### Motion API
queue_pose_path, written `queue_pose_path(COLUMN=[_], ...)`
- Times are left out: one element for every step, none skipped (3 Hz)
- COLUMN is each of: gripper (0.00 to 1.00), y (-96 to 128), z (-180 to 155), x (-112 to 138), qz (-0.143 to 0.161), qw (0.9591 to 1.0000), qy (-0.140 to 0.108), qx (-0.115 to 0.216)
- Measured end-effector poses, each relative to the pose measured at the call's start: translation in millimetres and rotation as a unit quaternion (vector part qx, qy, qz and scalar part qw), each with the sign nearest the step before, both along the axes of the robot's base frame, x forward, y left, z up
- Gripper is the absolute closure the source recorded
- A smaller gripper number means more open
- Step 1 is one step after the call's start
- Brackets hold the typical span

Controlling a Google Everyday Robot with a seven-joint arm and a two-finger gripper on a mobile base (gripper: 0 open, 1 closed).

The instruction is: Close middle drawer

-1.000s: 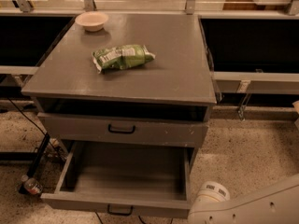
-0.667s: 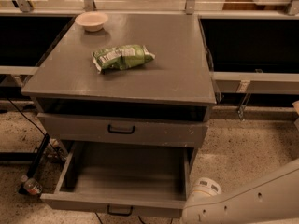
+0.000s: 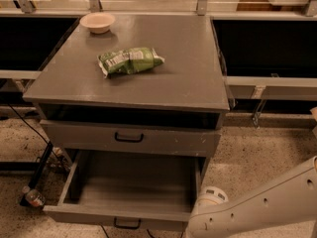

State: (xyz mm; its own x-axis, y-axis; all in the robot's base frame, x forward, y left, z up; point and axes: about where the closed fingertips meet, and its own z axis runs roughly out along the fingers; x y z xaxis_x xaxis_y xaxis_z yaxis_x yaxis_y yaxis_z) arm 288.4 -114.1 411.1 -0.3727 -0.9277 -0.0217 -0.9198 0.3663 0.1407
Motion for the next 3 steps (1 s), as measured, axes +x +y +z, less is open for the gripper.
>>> queue_pose_path(gripper=[1.0,1.0,1.0], y=[-4.6,3.8,13.0], z=[-5.0,-12.2,-18.3], x=[5.3,32.8,58.8], qz=[-0.037,-0.081,-0.107], qw=[0.9993,0.9951,0.9901], qy=[-0.01,-0.046,-0.078], qx=[0.007,0.032,0.048])
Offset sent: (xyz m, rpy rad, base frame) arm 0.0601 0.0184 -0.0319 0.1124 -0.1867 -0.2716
